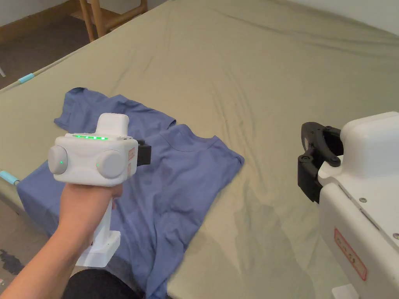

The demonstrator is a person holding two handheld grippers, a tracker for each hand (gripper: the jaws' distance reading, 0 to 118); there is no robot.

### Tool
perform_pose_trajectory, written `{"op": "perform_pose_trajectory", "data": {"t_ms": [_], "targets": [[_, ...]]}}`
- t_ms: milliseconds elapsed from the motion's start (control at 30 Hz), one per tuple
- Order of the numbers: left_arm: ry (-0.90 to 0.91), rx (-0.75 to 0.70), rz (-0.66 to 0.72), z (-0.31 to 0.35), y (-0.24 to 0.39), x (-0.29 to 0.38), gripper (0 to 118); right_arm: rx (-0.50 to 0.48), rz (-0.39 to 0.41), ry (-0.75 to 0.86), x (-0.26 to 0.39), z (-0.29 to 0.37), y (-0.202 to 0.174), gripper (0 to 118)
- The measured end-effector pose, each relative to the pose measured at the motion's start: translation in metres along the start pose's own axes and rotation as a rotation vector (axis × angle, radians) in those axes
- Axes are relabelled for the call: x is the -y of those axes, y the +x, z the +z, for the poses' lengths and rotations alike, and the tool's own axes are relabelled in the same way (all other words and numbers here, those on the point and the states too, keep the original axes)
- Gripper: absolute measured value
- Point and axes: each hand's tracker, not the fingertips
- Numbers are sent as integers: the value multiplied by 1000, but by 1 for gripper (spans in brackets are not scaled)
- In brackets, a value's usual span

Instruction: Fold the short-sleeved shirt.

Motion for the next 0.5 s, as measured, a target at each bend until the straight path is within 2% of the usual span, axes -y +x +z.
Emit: {"op": "perform_pose_trajectory", "data": {"t_ms": [33, 167, 300, 400, 467, 500], "targets": [[-32, 14, 8, -19, -2, 0, 118, 5, -4, -14, 3, -4, 2, 2], [-101, -16, -4, -66, -5, 10, 115, 22, -6, -61, 15, -15, 8, 2], [-188, -28, -14, -85, 5, 21, 115, 28, -16, -92, 23, -22, 14, 2], [-164, -25, -15, -76, 11, 15, 117, 32, -19, -102, 27, -24, 16, 2], [-145, -25, -35, -71, 13, 14, 107, 33, -25, -106, 29, -26, 17, 2], [-129, -14, -45, -65, 16, 14, 92, 30, -33, -108, 29, -26, 18, 2]]}}
